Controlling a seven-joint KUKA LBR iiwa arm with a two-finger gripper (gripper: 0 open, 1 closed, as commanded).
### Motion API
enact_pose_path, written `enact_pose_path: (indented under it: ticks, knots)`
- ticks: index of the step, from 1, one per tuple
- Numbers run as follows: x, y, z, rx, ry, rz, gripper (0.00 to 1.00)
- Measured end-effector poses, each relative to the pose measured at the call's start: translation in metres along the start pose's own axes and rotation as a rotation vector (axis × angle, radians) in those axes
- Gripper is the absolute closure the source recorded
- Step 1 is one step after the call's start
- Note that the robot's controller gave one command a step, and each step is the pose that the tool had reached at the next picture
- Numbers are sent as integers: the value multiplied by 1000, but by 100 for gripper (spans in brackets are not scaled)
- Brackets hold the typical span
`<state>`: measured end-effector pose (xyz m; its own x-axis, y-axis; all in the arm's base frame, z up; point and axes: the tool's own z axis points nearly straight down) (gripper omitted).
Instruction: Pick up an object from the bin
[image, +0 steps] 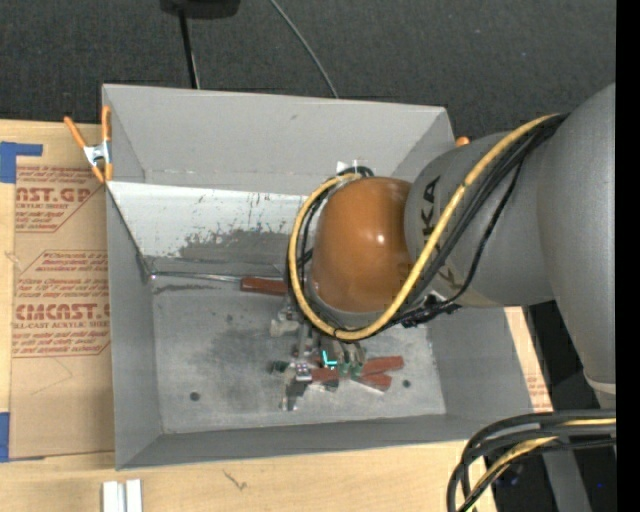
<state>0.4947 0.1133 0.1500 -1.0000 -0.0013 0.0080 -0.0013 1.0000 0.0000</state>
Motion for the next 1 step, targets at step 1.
enact_pose_path:
  ticks: [1]
  knots:
    - [-2, 0, -4, -1, -7, 1, 0]
